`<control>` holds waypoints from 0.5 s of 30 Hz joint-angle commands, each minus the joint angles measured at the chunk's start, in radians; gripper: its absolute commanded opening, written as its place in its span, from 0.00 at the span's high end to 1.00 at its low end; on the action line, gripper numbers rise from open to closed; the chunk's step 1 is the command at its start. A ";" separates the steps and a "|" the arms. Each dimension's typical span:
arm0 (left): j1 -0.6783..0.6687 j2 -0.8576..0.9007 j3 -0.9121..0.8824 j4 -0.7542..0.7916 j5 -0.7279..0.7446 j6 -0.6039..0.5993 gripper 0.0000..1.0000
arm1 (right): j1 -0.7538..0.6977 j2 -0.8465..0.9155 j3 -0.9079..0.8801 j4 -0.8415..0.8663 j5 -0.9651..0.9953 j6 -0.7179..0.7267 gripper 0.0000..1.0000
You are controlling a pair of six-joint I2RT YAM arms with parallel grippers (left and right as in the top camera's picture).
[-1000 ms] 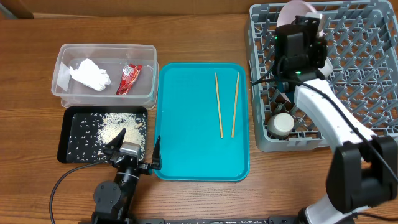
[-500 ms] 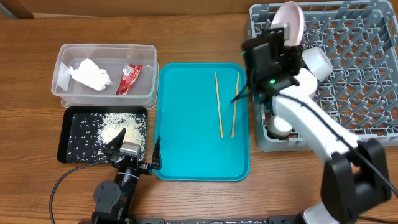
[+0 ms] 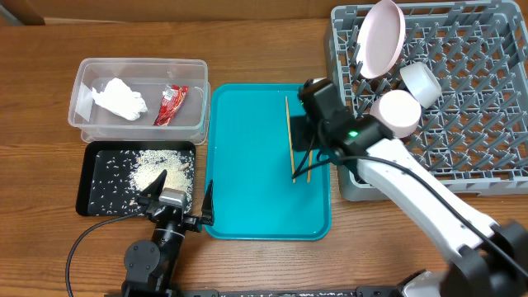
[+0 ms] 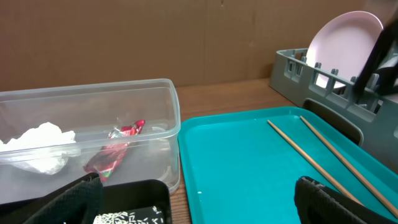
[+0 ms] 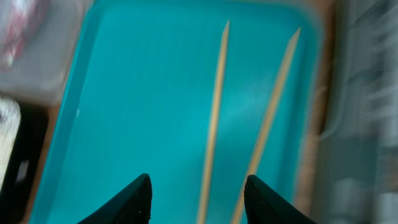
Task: Sort waste into correct bins and load items into the dishwasher
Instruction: 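Pick one chopstick from the tray with the right gripper, drop in rack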
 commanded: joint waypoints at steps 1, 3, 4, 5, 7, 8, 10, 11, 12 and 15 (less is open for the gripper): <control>0.007 -0.010 -0.003 -0.002 0.014 0.016 0.00 | 0.011 0.105 -0.026 0.000 -0.139 0.067 0.51; 0.007 -0.010 -0.003 -0.002 0.014 0.016 0.00 | 0.011 0.158 -0.026 0.011 -0.136 0.088 0.53; 0.007 -0.010 -0.003 -0.002 0.014 0.016 0.00 | 0.010 0.188 -0.026 0.023 -0.135 0.096 0.55; 0.007 -0.010 -0.003 -0.002 0.014 0.016 0.00 | 0.009 0.206 -0.026 0.031 -0.135 0.103 0.58; 0.007 -0.010 -0.003 -0.002 0.014 0.016 0.00 | 0.009 0.242 -0.026 0.050 -0.135 0.130 0.60; 0.007 -0.010 -0.003 -0.002 0.014 0.016 0.00 | 0.009 0.260 -0.026 0.059 -0.135 0.145 0.60; 0.007 -0.010 -0.003 -0.002 0.014 0.016 0.00 | 0.011 0.286 -0.026 0.063 -0.132 0.167 0.64; 0.007 -0.010 -0.003 -0.002 0.014 0.016 0.00 | 0.011 0.299 -0.026 0.063 -0.130 0.174 0.66; 0.007 -0.010 -0.003 -0.002 0.014 0.016 0.00 | 0.011 0.314 -0.026 0.058 -0.124 0.186 0.67; 0.007 -0.010 -0.003 -0.002 0.014 0.016 0.00 | 0.011 0.342 -0.026 0.037 -0.124 0.229 0.77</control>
